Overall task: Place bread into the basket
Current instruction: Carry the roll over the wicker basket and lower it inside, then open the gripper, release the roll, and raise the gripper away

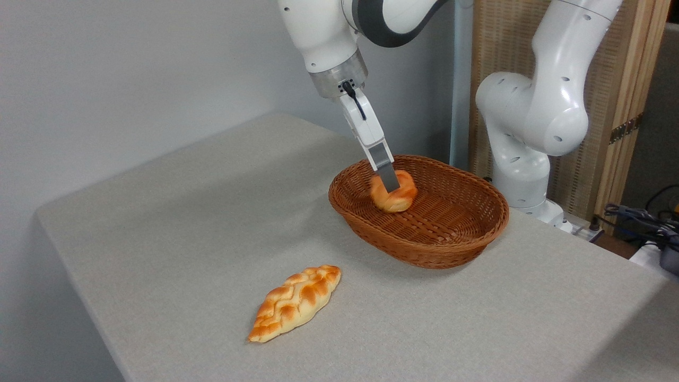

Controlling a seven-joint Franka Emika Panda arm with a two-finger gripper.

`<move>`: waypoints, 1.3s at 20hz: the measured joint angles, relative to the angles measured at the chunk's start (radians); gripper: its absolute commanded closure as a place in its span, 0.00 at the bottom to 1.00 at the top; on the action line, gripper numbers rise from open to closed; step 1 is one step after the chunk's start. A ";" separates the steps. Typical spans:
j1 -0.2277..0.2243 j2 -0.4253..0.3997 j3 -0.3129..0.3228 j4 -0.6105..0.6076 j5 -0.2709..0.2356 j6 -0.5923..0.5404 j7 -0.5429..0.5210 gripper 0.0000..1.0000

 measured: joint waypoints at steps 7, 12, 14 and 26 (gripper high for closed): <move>-0.024 -0.003 0.015 0.012 0.043 0.003 0.001 0.00; -0.024 0.015 0.085 0.165 0.061 0.053 0.000 0.00; -0.024 0.053 0.136 0.271 0.050 0.064 0.000 0.00; 0.185 0.447 0.150 0.840 -0.104 -0.082 -0.095 0.00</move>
